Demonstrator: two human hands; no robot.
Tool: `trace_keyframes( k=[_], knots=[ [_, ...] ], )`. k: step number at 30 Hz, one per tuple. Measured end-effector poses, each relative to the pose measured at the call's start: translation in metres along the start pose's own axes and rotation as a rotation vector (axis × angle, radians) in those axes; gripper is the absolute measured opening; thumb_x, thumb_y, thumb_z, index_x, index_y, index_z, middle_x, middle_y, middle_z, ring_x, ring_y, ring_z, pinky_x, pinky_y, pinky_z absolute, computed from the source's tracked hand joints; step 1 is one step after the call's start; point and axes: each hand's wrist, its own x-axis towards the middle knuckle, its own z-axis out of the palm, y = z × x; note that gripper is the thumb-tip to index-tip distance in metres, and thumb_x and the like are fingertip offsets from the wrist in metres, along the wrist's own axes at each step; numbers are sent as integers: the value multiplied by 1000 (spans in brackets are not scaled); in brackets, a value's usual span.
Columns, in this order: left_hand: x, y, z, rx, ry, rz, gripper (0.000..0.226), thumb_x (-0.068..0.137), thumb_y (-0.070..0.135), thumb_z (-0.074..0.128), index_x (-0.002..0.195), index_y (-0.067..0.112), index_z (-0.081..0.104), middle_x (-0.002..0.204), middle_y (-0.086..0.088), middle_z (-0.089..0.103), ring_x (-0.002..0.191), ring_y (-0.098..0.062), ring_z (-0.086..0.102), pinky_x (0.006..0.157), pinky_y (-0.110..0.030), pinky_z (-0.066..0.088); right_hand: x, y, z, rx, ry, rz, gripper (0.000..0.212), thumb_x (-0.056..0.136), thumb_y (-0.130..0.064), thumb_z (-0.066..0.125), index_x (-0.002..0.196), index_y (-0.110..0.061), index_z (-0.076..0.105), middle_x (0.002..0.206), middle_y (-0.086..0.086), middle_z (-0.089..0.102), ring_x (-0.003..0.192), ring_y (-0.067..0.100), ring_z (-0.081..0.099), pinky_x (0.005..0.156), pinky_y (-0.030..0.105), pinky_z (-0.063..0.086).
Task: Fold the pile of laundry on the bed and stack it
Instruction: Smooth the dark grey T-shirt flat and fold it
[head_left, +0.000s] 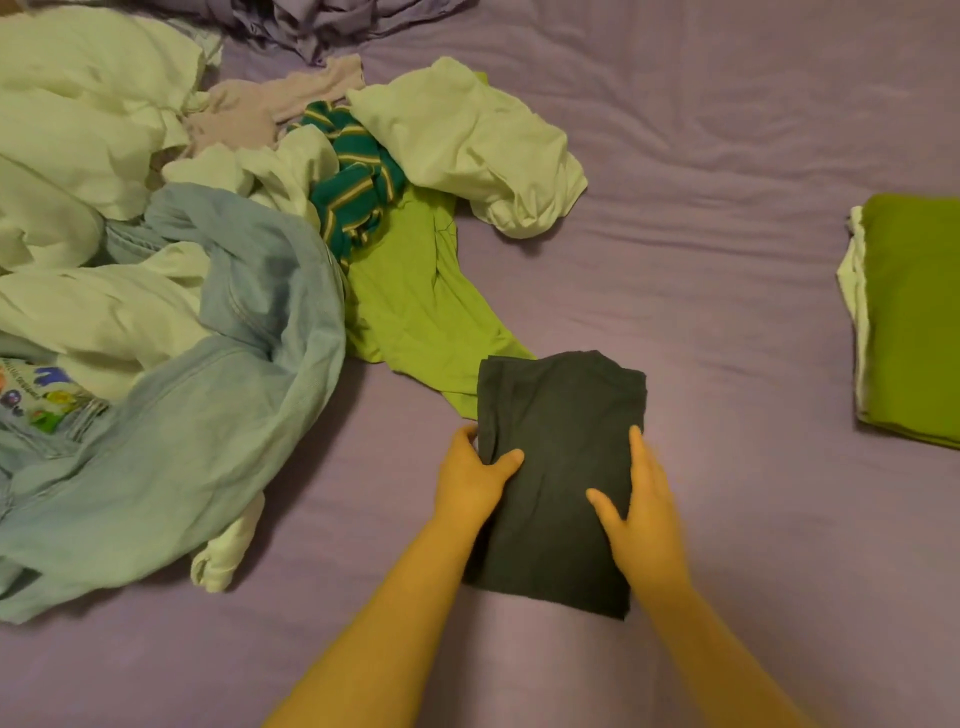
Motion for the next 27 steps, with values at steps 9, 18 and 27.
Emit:
trace_keyframes(
  k=[9, 18, 27],
  knots=[
    [-33, 44, 19, -173, -155, 53, 35, 96, 33, 53, 130, 22, 52, 125, 0, 60, 111, -19, 58, 101, -39, 46, 3, -15, -44, 146, -89, -94, 58, 98, -14, 48, 147, -32, 24, 155, 4, 21, 142, 19, 24, 111, 24, 24],
    [-54, 143, 103, -220, -282, 189, 25, 97, 33, 52, 119, 22, 58, 114, 2, 66, 104, -17, 63, 92, -36, 51, 32, 11, -185, 181, 92, -145, 61, 97, -9, 50, 148, -26, 23, 152, 2, 26, 127, 1, 29, 88, -11, 17],
    [-57, 251, 231, -235, -461, 286, 26, 97, 31, 51, 121, 22, 56, 112, 5, 66, 99, -12, 65, 82, -26, 54, 89, 70, -321, 217, 305, -118, 70, 94, -9, 54, 150, -18, 15, 150, 2, 30, 137, 17, 30, 98, 8, 21]
  ],
)
